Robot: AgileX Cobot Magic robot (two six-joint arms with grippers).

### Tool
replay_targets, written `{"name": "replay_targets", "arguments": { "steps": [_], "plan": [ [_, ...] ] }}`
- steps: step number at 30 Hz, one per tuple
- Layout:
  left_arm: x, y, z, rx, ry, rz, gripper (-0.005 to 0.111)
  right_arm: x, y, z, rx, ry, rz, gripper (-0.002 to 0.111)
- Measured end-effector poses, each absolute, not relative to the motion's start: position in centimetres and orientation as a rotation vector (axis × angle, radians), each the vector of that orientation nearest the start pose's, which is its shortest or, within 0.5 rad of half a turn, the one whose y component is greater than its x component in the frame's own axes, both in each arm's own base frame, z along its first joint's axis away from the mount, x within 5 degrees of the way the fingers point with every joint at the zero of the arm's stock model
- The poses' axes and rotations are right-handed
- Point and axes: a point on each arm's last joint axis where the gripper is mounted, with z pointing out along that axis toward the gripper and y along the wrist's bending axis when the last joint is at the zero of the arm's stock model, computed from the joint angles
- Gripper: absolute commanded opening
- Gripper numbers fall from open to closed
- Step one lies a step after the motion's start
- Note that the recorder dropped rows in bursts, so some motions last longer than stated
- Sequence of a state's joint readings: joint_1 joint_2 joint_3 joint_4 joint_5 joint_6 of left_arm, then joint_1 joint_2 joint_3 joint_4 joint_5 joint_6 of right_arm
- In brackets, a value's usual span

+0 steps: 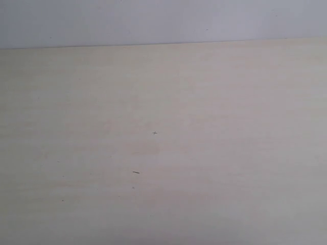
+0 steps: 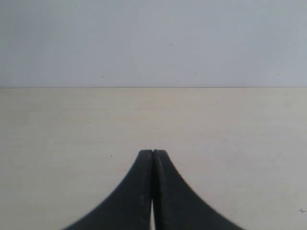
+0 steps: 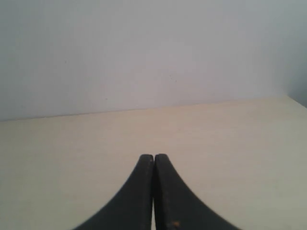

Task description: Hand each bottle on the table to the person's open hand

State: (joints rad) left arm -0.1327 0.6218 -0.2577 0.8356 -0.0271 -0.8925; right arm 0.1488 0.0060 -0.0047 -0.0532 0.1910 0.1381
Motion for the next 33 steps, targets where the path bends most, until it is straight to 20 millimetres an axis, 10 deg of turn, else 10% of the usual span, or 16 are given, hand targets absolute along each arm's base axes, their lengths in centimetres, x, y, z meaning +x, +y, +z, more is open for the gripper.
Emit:
{"name": "replay_targets", "arguments": {
  "steps": [33],
  "plan": [
    [10.8, -1.1, 26.4, 0.05, 1.689, -0.109, 0.0, 5.5, 0.7, 19.0, -0.066, 1.76, 0.14, 0.0]
  ]
}}
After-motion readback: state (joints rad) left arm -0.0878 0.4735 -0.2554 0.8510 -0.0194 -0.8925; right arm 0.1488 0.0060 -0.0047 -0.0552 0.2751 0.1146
